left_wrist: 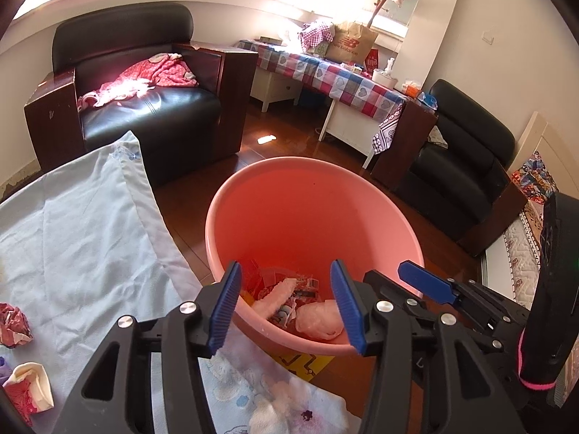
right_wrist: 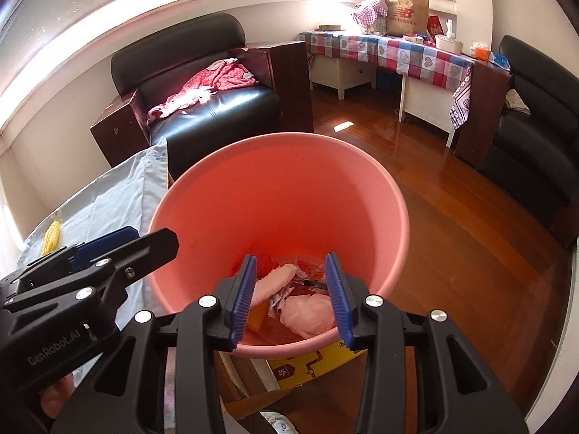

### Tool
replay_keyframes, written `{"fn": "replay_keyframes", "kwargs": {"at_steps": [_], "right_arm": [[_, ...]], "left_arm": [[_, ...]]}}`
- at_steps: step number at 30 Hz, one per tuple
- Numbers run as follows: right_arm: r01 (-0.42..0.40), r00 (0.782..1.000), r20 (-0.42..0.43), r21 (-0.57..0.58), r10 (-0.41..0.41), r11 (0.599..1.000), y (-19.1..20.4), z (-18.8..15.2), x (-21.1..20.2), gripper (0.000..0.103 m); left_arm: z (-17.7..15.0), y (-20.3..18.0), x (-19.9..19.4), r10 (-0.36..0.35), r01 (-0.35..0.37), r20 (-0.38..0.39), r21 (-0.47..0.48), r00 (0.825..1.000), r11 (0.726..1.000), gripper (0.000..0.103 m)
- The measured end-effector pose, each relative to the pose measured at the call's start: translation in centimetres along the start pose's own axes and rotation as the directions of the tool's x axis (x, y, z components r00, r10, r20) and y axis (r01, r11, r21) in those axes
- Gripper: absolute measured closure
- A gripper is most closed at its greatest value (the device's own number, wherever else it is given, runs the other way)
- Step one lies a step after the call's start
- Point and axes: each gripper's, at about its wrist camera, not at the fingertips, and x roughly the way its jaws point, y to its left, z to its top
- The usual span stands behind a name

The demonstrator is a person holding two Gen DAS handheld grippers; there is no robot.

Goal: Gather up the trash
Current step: 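Move both open grippers back over the remaining trash on the bed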

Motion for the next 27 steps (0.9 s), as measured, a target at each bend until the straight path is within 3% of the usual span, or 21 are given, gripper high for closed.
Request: {"fn": "replay_keyframes", "kwargs": {"at_steps": [12, 19, 27], "right_arm": [[-0.090, 0.994, 0.058, -0.063, 0.094, 0.994, 3.8, -1.5, -3.6, 0.063], [-0.178, 0.983, 0.024, -0.107, 0.181, 0.978, 7.5, -2.4, -3.8, 0.063], [-0.236, 0.972, -0.023, -0.143, 0.235, 0.961, 11.5, -3.7, -3.3, 0.063]], "left_arm": [[-2.1, 2.1, -6.6, 0.029, -0.030, 0.074, 0.010, 0.997, 1.000, 0.052], [-4.4, 5.4, -10.8, 0.090, -0.091, 0.101, 0.008, 0.991, 0.996, 0.053], [-8.0, 10.6, -14.6, 0.152, -0.148, 0.085, -0.057, 0.985, 0.987, 0.053]]}}
